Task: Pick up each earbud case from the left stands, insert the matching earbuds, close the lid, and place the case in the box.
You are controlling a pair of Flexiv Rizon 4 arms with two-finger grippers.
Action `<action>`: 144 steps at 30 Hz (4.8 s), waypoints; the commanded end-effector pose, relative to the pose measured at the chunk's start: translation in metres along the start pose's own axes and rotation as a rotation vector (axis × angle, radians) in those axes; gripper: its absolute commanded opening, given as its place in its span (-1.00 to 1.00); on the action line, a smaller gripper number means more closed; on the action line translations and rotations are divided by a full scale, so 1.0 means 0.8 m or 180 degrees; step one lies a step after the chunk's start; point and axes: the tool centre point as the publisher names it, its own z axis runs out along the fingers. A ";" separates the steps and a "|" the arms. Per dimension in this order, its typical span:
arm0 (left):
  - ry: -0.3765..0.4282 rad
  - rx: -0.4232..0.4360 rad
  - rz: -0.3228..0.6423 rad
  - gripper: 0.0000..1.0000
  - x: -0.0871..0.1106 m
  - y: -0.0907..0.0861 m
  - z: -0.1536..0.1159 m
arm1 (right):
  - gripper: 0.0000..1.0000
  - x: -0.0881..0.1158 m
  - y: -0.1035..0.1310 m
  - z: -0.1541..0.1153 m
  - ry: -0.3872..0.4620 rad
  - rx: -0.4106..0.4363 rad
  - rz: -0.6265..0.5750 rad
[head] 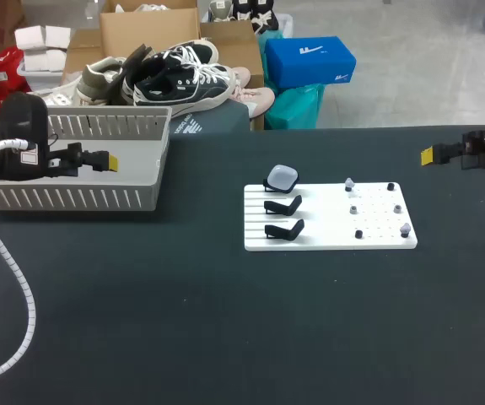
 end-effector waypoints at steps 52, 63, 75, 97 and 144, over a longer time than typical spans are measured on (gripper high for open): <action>0.0205 0.1929 0.3124 1.00 -0.053 -0.133 0.208 | 1.00 0.000 -0.001 0.001 -0.0001 -0.0008 -0.0002; 0.0197 0.2112 0.3228 1.00 -0.038 -0.157 0.264 | 1.00 0.000 -0.001 0.001 -0.0001 -0.0008 -0.0002; 0.0228 0.2313 0.3260 1.00 -0.014 -0.177 0.304 | 1.00 0.000 -0.001 0.001 -0.0001 -0.0008 -0.0002; 0.0174 0.2414 0.3149 0.65 -0.014 -0.177 0.327 | 1.00 0.000 -0.001 0.001 -0.0001 -0.0008 -0.0002; 0.0186 0.2517 0.3214 0.12 -0.007 -0.200 0.380 | 1.00 0.000 -0.001 0.001 -0.0001 -0.0008 -0.0002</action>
